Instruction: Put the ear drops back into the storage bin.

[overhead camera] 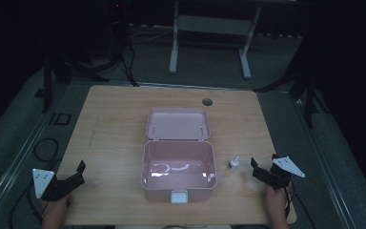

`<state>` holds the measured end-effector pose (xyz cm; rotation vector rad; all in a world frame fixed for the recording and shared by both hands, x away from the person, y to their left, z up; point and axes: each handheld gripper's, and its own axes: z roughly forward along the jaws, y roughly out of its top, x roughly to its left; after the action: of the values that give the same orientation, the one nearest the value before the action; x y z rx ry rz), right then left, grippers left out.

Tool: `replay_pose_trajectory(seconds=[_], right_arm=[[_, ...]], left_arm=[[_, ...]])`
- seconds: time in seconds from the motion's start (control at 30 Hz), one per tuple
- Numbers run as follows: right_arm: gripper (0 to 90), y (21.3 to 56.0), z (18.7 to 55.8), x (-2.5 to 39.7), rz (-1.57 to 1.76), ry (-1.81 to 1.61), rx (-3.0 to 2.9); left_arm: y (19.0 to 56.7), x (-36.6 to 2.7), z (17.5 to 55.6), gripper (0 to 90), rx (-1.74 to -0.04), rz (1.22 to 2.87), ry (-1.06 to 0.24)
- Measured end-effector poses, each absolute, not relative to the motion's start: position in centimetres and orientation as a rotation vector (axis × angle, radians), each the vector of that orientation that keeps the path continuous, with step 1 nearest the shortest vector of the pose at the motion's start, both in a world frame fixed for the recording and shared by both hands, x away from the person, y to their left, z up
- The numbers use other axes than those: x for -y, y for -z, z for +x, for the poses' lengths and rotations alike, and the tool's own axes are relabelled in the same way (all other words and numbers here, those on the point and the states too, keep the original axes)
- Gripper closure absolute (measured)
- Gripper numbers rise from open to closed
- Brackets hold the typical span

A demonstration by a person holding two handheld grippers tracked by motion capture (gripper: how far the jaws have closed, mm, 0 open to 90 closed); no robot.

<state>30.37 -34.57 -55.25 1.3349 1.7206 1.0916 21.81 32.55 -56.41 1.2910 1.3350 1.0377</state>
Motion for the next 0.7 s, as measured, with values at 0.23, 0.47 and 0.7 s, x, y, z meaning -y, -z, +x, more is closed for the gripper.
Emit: replay_pose_trajectory(seconds=[0.23, 0.47, 0.7], right_arm=[[10.7, 55.3, 30.6, 34.5, 1.345, -1.053, -1.735], [10.8, 55.1, 31.2, 34.7, 1.405, -1.059, -1.817], [10.8, 54.9, 32.2, 34.7, 1.468, -0.95, -1.948]], left_arm=[[56.4, -32.5, 21.8, 0.4, -1.329, 1.299, -1.036], [56.4, -32.6, 21.8, 0.4, -1.332, 1.296, -1.035], [56.4, -32.6, 21.8, 0.4, -1.331, 1.295, -1.035]])
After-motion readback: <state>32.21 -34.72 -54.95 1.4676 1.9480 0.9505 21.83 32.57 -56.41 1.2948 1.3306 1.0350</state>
